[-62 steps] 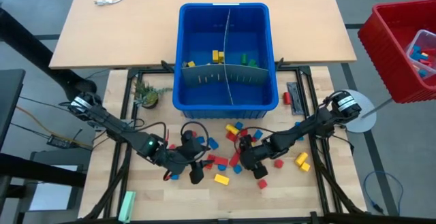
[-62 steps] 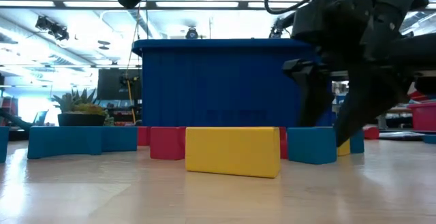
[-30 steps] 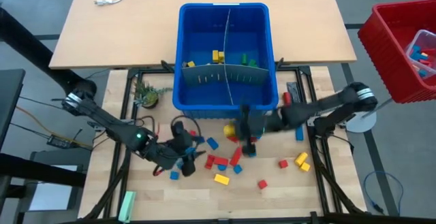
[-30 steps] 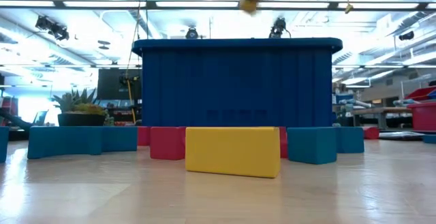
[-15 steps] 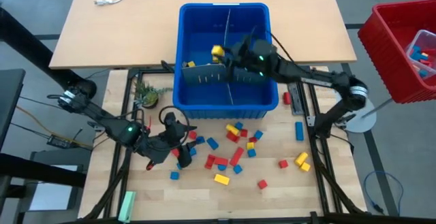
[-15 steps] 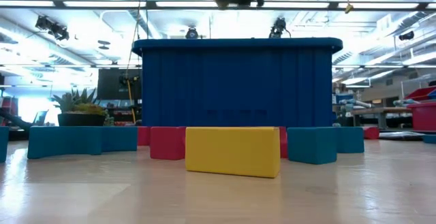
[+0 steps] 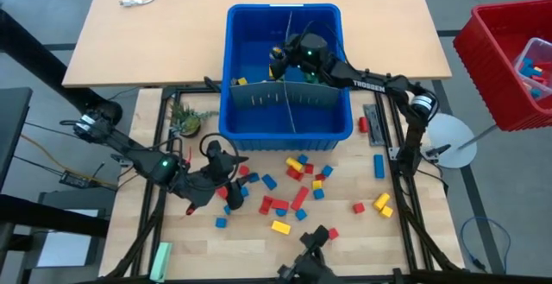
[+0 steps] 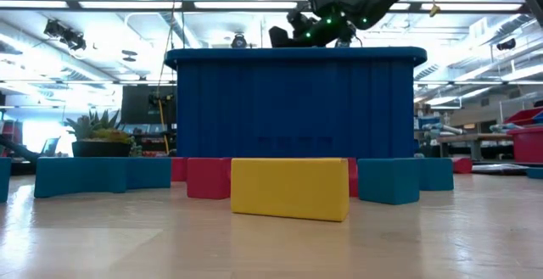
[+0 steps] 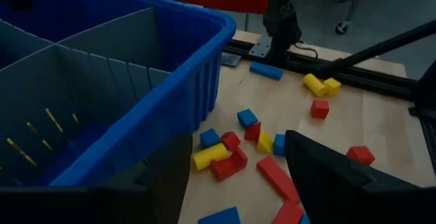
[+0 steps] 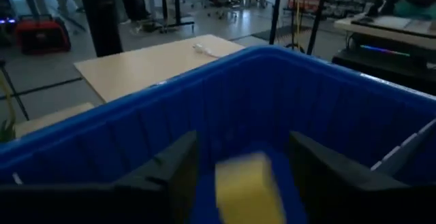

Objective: Sort blocks
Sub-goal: Put the yellow block with the other yellow blocks into the blue bin

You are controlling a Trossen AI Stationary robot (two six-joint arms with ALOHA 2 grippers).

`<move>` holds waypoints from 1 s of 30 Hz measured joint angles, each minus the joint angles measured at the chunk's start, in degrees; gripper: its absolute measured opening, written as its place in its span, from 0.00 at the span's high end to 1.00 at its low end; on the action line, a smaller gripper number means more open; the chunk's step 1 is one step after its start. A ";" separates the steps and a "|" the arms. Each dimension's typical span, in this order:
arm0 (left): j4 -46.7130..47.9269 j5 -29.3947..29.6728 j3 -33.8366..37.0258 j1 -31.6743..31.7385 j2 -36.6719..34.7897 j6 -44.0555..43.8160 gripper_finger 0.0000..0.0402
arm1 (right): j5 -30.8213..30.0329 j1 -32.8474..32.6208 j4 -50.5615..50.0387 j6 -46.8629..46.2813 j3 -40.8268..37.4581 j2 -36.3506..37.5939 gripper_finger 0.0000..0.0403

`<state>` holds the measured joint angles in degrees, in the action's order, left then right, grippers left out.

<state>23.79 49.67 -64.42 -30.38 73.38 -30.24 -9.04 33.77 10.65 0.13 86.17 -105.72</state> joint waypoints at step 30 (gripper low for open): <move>3.01 -2.40 0.04 1.08 0.00 -0.42 0.40 | 17.07 -43.60 -51.61 -1.69 3.24 12.85 0.28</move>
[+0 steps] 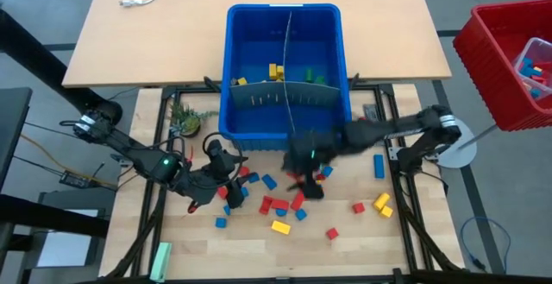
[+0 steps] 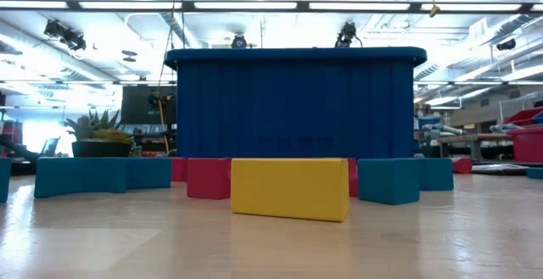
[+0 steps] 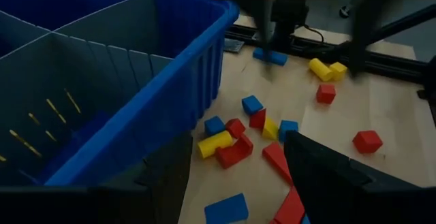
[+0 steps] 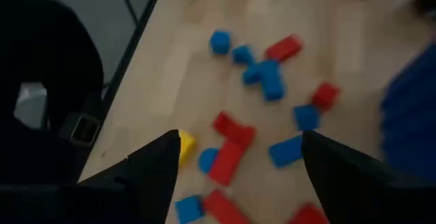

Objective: Sort blocks
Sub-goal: Put the yellow block with the other yellow blocks into the blue bin

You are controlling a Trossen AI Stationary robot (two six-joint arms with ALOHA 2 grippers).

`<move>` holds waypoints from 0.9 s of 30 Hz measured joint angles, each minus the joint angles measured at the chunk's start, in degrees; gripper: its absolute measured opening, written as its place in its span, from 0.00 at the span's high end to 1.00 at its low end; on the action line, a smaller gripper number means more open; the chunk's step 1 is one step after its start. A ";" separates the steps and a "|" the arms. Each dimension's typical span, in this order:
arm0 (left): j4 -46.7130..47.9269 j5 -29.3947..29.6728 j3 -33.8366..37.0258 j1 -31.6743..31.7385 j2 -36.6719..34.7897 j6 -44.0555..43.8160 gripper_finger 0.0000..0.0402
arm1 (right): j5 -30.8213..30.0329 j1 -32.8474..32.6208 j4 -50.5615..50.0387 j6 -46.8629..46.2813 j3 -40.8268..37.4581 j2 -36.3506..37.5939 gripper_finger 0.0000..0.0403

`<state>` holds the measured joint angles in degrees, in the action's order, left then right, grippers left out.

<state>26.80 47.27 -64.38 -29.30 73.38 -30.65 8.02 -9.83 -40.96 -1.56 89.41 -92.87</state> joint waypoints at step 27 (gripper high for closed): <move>3.48 1.34 0.00 0.04 0.04 -7.54 0.40 | -19.70 -19.03 11.61 -28.29 -0.07 -27.68 0.39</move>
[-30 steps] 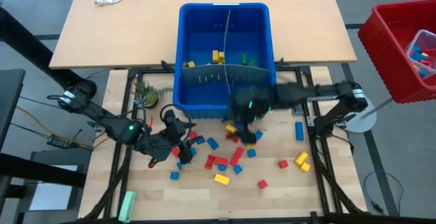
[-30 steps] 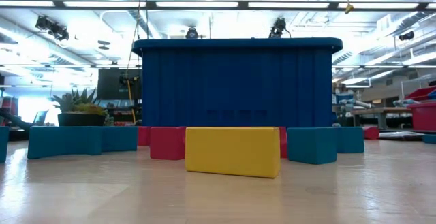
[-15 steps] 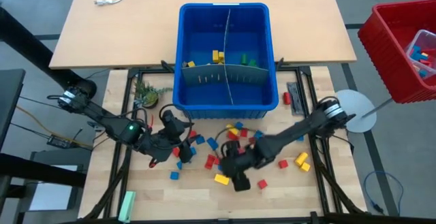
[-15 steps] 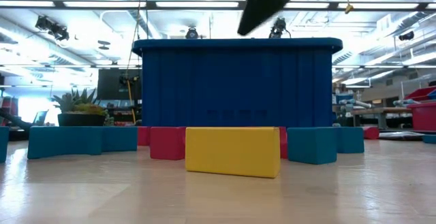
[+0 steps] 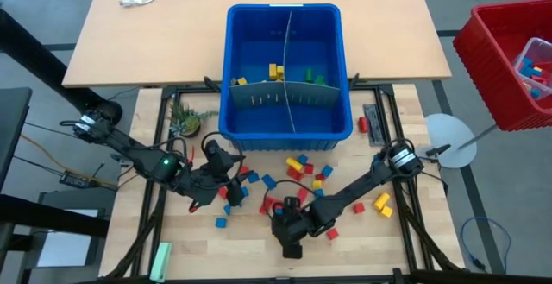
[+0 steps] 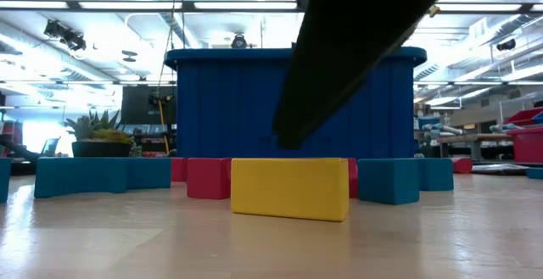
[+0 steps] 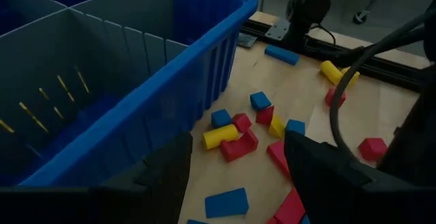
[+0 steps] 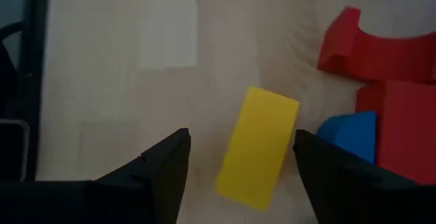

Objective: Sort blocks
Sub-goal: Put the yellow block with the other yellow blocks into the blue bin

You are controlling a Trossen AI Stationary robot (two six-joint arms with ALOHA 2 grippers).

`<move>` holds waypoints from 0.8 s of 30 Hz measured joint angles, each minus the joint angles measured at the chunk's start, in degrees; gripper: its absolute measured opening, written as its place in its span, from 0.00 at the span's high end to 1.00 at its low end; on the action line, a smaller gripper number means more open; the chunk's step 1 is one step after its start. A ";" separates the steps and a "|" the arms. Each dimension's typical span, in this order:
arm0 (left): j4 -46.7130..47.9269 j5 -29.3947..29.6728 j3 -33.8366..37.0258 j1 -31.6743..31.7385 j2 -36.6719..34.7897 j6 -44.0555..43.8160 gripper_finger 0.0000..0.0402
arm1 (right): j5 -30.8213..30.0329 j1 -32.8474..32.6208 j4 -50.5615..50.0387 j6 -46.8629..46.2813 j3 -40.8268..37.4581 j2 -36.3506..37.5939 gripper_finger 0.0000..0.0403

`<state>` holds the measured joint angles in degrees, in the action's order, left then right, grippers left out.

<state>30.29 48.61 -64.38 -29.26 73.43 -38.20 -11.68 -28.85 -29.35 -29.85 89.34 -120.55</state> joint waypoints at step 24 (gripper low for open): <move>1.44 1.00 0.00 0.00 0.09 0.38 0.40 | -5.82 0.54 -3.17 5.09 0.00 2.26 0.71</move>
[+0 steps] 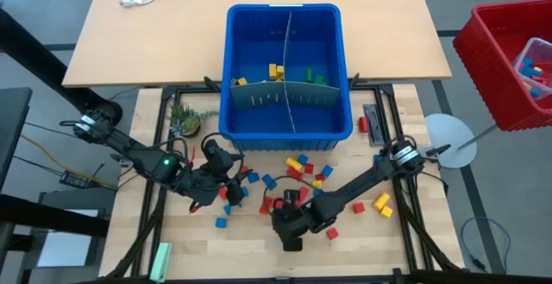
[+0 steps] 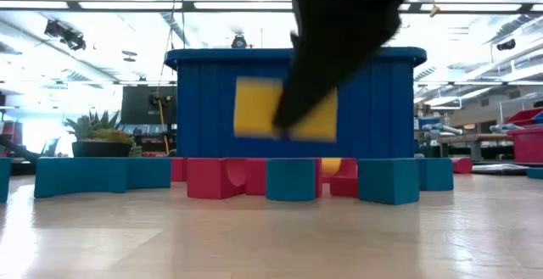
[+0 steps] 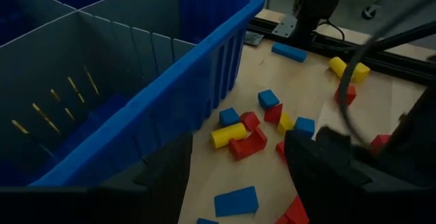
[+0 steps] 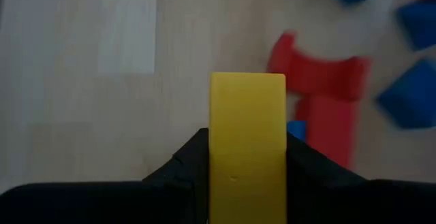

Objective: Sort blocks
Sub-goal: Put the yellow block with the other yellow blocks into the blue bin

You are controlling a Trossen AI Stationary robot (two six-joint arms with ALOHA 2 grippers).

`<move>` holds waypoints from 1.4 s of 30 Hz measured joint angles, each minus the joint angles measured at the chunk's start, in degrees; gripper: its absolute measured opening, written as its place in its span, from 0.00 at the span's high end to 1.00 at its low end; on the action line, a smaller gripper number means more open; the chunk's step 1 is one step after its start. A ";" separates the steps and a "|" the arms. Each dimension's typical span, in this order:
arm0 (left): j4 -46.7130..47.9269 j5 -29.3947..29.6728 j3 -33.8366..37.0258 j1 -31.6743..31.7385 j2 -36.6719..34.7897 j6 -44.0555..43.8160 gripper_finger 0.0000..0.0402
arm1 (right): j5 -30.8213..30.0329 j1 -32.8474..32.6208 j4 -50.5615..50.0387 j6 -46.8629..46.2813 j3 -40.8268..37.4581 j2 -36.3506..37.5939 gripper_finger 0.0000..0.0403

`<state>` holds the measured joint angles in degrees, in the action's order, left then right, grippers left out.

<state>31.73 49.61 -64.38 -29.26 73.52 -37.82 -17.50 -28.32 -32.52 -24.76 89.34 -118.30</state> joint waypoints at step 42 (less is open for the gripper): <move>-0.57 -1.13 0.04 0.00 4.96 1.61 0.40 | 7.87 59.08 34.41 30.89 0.02 13.54 0.53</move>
<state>31.15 48.48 -64.34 -29.26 78.48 -36.21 -9.63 30.77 1.89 6.13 89.36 -104.76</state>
